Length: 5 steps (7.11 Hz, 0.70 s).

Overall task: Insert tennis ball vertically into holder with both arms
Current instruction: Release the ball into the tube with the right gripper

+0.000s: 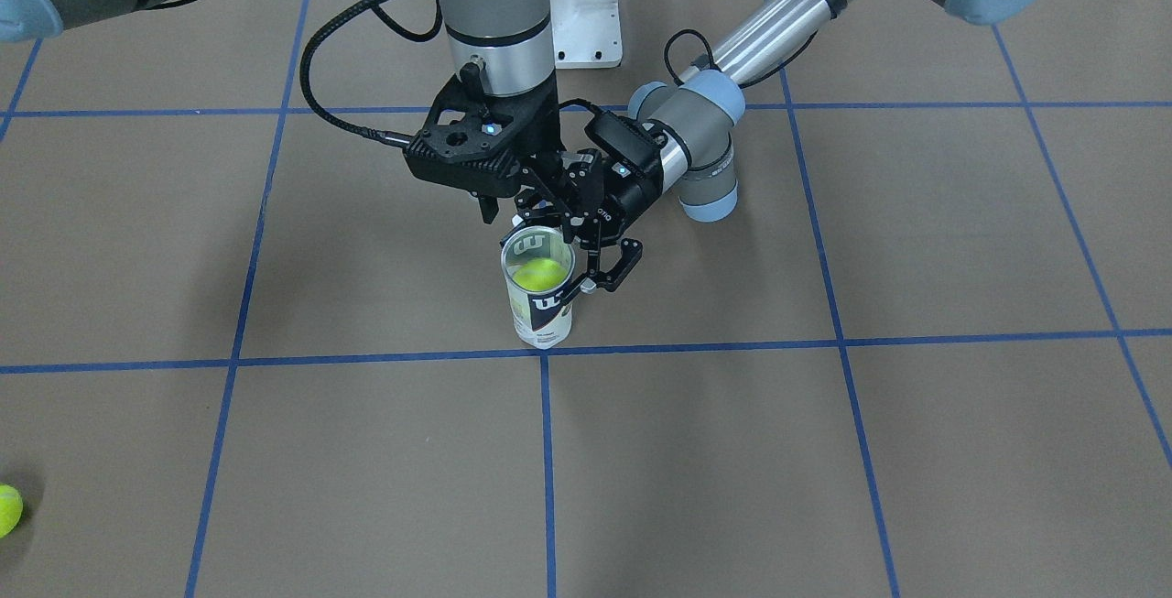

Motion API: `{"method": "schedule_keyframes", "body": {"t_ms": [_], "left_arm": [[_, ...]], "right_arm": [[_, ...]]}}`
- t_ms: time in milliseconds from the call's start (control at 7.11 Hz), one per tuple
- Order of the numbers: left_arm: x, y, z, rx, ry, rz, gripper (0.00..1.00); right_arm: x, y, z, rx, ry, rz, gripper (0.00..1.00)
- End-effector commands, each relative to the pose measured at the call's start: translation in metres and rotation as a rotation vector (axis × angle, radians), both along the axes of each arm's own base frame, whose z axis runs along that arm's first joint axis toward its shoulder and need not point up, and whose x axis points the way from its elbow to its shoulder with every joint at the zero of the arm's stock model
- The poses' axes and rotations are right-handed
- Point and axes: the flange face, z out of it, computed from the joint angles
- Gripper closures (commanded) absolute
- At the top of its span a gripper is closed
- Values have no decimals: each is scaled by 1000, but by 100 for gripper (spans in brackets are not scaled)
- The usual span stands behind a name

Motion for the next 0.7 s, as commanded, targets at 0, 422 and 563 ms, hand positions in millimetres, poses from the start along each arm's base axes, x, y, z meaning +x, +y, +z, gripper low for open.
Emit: {"method": "schedule_keyframes", "body": {"t_ms": [0, 422, 563], "left_arm": [[0, 0, 0, 0, 0, 0, 1], [-1, 0, -1, 1, 3, 0, 1], [-1, 0, 0, 1, 2, 0, 1]], "right_arm": [[2, 2, -4, 7, -7, -2, 2], [7, -1, 2, 27, 5, -21, 1], [19, -13, 19, 50, 30, -36, 1]]}}
